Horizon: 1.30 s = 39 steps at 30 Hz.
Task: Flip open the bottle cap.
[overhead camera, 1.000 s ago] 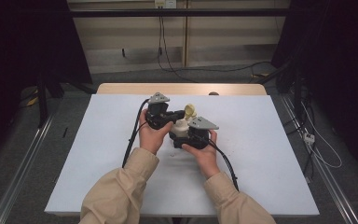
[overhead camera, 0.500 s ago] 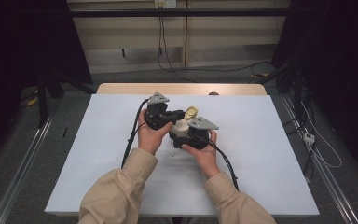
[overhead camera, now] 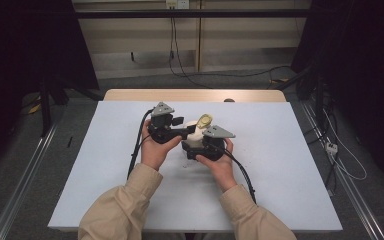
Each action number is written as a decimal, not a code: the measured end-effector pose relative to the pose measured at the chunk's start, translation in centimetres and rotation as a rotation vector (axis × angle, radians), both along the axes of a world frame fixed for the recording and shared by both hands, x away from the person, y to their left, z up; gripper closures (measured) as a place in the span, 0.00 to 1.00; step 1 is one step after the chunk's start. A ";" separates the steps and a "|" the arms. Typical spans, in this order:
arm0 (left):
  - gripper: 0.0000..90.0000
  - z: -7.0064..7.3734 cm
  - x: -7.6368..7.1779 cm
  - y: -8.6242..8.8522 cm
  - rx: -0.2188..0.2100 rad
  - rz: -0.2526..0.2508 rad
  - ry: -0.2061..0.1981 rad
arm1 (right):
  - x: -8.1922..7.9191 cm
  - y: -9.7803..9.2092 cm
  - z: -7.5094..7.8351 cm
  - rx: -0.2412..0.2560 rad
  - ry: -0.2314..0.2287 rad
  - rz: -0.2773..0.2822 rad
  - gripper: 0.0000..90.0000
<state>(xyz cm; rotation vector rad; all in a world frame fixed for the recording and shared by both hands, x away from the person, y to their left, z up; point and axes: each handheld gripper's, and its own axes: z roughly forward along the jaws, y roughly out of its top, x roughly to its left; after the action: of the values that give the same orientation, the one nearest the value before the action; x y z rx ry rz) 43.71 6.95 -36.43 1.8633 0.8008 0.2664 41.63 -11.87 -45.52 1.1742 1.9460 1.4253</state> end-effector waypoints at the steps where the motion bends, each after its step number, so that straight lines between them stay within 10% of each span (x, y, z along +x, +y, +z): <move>1: 0.38 0.0 -0.1 0.2 -0.006 0.006 -0.006 | -0.1 0.0 0.0 -0.005 0.005 -0.003 0.04; 19: 0.12 -1.4 -2.6 5.0 0.028 0.027 -0.019 | -1.2 -1.3 -0.1 -0.067 0.095 0.030 0.03; 39: 0.08 -5.1 -5.0 10.5 0.038 0.032 0.030 | -5.6 -5.2 1.6 -0.073 0.019 0.054 0.05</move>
<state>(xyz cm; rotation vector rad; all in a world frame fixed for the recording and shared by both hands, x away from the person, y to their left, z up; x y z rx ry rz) 38.67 17.44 -41.53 1.8955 0.8513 0.2764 36.04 -17.03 -43.90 1.1145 2.0393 1.3625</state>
